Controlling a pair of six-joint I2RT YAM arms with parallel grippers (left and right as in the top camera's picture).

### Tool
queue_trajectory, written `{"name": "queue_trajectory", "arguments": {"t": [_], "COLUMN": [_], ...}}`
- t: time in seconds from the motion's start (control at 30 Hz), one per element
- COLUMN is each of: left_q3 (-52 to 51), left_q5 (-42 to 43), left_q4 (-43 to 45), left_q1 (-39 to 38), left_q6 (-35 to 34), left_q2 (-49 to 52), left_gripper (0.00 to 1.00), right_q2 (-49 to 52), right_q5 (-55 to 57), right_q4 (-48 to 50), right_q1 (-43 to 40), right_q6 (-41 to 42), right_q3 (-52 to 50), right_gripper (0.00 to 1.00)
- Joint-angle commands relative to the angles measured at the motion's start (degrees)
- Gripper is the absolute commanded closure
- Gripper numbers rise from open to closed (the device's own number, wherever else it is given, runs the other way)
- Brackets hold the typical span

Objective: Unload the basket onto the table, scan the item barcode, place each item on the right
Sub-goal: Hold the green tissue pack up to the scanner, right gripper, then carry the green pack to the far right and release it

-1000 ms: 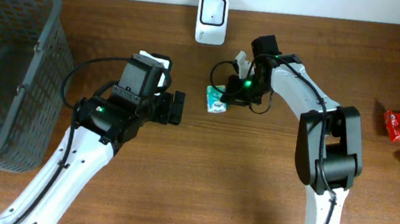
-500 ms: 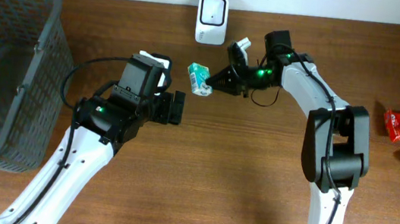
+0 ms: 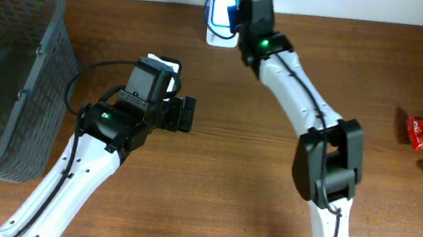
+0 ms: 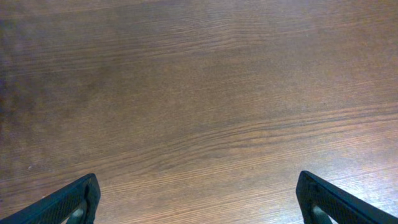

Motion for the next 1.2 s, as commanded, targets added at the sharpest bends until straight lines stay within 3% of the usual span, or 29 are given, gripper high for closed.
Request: {"name": "queue_trajectory", "arguments": {"t": [0.0, 0.17, 0.37, 0.47, 0.53, 0.67, 0.8, 1.03, 1.1, 1.17], "left_q3": [0.2, 0.2, 0.2, 0.2, 0.2, 0.2, 0.2, 0.2, 0.2, 0.2], "left_q5": [0.5, 0.5, 0.5, 0.5, 0.5, 0.5, 0.5, 0.5, 0.5, 0.5], "left_q4": [-0.1, -0.1, -0.1, -0.1, -0.1, -0.1, -0.1, -0.1, -0.1, -0.1], "left_q1": [-0.1, -0.1, -0.1, -0.1, -0.1, -0.1, -0.1, -0.1, -0.1, -0.1], "left_q6": [-0.1, -0.1, -0.1, -0.1, -0.1, -0.1, -0.1, -0.1, -0.1, -0.1], "left_q2": [-0.2, -0.2, -0.2, -0.2, -0.2, -0.2, -0.2, -0.2, -0.2, -0.2], "left_gripper": [0.01, 0.01, 0.01, 0.01, 0.01, 0.01, 0.01, 0.01, 0.01, 0.01], "right_q2": [4.7, 7.9, 1.2, -4.7, -7.8, -8.0, -8.0, -7.9, -7.9, -7.8], "right_q5": [6.9, 2.4, 8.7, 14.8, 14.9, 14.4, 9.7, 9.7, 9.7, 9.7], "right_q4": [5.0, 6.4, 5.2, -6.8, -22.5, -45.1, -55.3, -61.7, -62.2, -62.5], "right_q1": [-0.1, 0.0, -2.3, -8.5, -16.2, -29.9, -41.6, -54.2, -56.1, -57.2], "right_q6": [-6.8, -11.8, 2.3, 17.2, 34.2, 49.2, 51.0, 51.0, 51.0, 50.9], "right_q3": [0.5, 0.5, 1.1, 1.1, 1.1, 1.0, 1.0, 0.9, 0.6, 0.0], "right_gripper": [0.96, 0.96, 0.96, 0.96, 0.96, 0.96, 0.96, 0.95, 0.76, 0.75]}}
